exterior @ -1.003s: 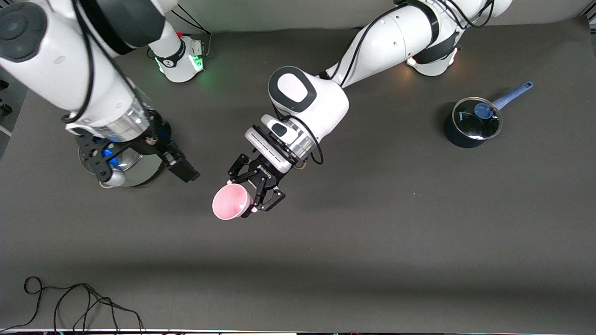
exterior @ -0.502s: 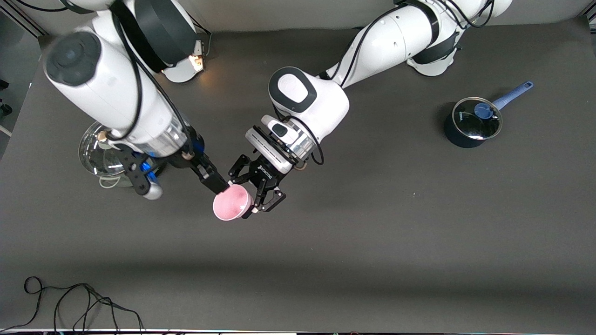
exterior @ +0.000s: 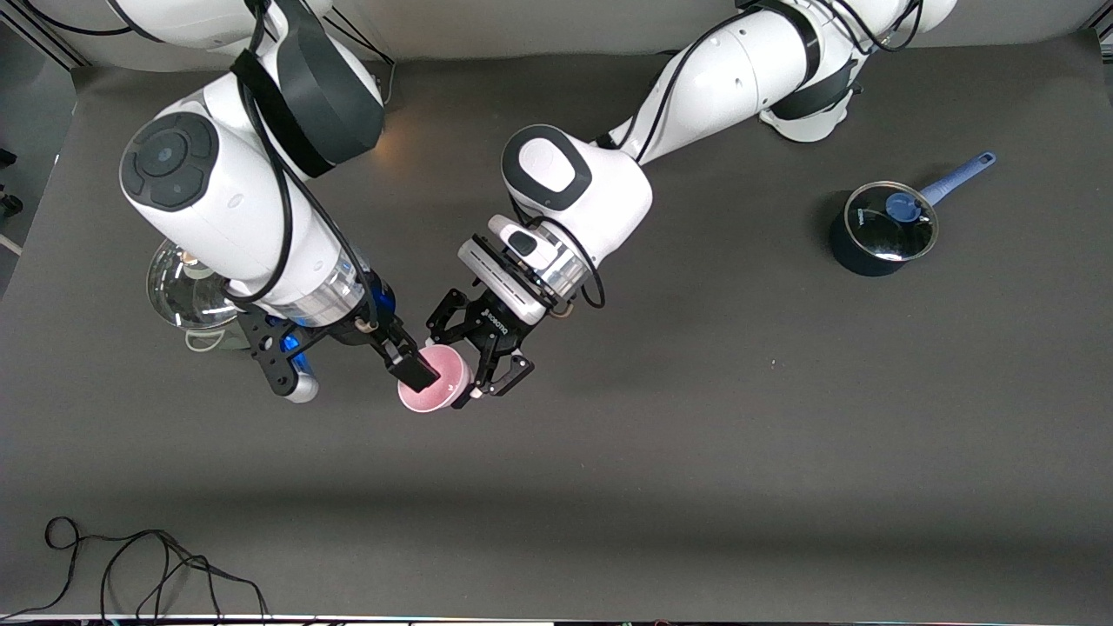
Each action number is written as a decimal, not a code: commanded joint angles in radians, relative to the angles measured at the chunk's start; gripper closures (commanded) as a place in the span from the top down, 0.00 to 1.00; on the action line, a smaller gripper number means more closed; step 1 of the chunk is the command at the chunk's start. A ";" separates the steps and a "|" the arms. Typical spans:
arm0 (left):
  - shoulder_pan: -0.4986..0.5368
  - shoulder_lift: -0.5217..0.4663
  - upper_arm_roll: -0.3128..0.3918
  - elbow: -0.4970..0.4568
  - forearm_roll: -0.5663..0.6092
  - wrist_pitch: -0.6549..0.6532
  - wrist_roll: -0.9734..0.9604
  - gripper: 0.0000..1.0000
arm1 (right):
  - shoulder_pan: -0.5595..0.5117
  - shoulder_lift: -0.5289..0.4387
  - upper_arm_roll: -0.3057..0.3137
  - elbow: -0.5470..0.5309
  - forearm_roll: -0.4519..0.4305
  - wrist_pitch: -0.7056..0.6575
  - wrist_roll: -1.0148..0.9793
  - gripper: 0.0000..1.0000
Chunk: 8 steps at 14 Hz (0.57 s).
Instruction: Transfer pink cup from left to right arm
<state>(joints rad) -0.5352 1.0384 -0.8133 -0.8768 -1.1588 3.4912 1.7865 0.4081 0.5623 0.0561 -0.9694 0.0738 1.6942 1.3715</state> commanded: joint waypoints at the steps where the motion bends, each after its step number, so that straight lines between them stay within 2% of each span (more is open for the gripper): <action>1: -0.019 -0.008 0.017 0.018 0.005 0.012 -0.022 0.00 | -0.002 0.022 -0.002 0.043 -0.003 0.004 0.014 0.90; 2: -0.019 -0.008 0.017 0.018 0.005 0.012 -0.022 0.00 | -0.002 0.024 -0.002 0.043 -0.003 0.005 0.014 0.79; 4: -0.019 -0.008 0.017 0.016 0.005 0.012 -0.022 0.00 | -0.002 0.022 -0.004 0.044 -0.005 0.007 0.009 0.49; 6: -0.019 -0.008 0.017 0.016 0.005 0.012 -0.022 0.00 | 0.000 0.022 -0.001 0.044 -0.003 0.012 0.011 0.28; 7: -0.019 -0.008 0.017 0.018 0.005 0.012 -0.022 0.00 | 0.001 0.022 -0.001 0.046 -0.005 0.012 0.009 0.08; 8: -0.019 -0.008 0.017 0.018 0.005 0.012 -0.022 0.00 | 0.001 0.022 0.001 0.046 -0.005 0.012 0.008 0.00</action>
<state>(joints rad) -0.5352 1.0384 -0.8133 -0.8764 -1.1587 3.4912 1.7862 0.4055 0.5642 0.0550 -0.9640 0.0733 1.7077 1.3715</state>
